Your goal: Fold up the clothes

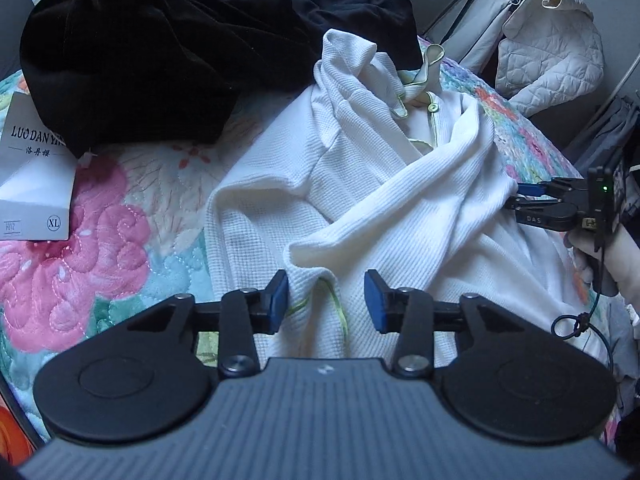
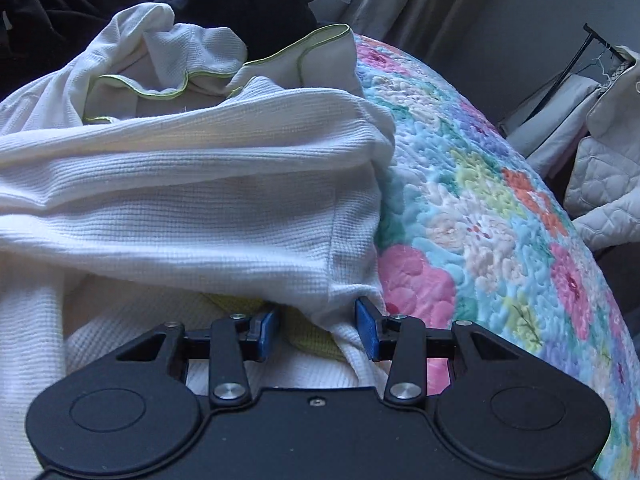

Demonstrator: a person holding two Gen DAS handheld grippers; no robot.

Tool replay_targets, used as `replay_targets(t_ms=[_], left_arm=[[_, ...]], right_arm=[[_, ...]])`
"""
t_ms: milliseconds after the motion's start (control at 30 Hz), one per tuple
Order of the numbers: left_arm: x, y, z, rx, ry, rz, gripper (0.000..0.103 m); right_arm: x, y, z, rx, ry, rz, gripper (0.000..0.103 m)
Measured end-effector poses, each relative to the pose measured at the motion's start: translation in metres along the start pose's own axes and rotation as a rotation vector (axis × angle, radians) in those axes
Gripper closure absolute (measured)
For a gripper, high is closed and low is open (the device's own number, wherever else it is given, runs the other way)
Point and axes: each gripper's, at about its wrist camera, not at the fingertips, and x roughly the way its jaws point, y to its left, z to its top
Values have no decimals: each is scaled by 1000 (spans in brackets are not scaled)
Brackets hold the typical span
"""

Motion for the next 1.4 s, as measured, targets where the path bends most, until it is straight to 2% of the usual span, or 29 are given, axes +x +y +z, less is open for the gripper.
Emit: replay_targets(t_ms=[67, 133, 200, 267, 333, 433, 500, 533, 567, 600, 700, 833, 900, 1033, 1167, 1200, 1233, 1267, 1300, 1367, 1400], left_arm=[[1, 0, 1, 1, 6, 13, 58], [3, 1, 2, 1, 11, 26, 57], [6, -1, 3, 8, 16, 31, 57], [8, -4, 5, 14, 19, 31, 57], [6, -9, 6, 25, 13, 14, 57], [6, -15, 6, 41, 11, -3, 56], [11, -17, 5, 41, 25, -6, 56], [14, -17, 4, 39, 34, -4, 56], [16, -17, 4, 38, 43, 2, 56], [18, -17, 4, 37, 51, 9, 56], [13, -16, 7, 41, 36, 21, 55], [7, -13, 14, 36, 17, 35, 48], [7, -15, 14, 46, 28, 19, 44], [17, -26, 11, 54, 43, -34, 29], [46, -34, 6, 52, 62, -48, 25], [51, -34, 4, 55, 63, -41, 28], [56, -35, 3, 57, 62, -33, 42], [58, -35, 2, 55, 64, -40, 57], [58, -36, 2, 52, 67, -53, 92], [47, -41, 5, 56, 37, -85, 92], [37, -46, 8, 77, -1, -66, 93]], right_arm=[[-5, -13, 0, 90, -49, 31, 60], [-14, -27, -1, 187, -106, 75, 73], [-20, -37, -1, 217, -119, 76, 98], [-28, -46, -3, 209, -119, 15, 98], [-44, -66, -12, 280, -109, -36, 98], [-52, -99, -34, 399, -68, -48, 98], [-43, -108, -43, 427, -16, -23, 96], [-38, -107, -45, 422, 8, -36, 93], [-34, -104, -46, 411, 31, -57, 85], [-33, -100, -46, 393, 43, -78, 83], [-37, -95, -47, 398, 56, -116, 73], [-64, -95, -51, 432, 35, -143, 56], [-79, -93, -62, 470, 28, -117, 48], [-89, -85, -88, 525, 19, 1, 47], [-76, -81, -95, 530, 6, 77, 47], [-70, -81, -91, 538, 3, 102, 45], [-64, -82, -88, 546, 0, 126, 44], [-56, -82, -83, 531, 14, 98, 41], [-46, -81, -77, 506, 34, 50, 41], [-32, -72, -64, 422, 50, -80, 41], [-28, -73, -63, 401, 43, -77, 54]])
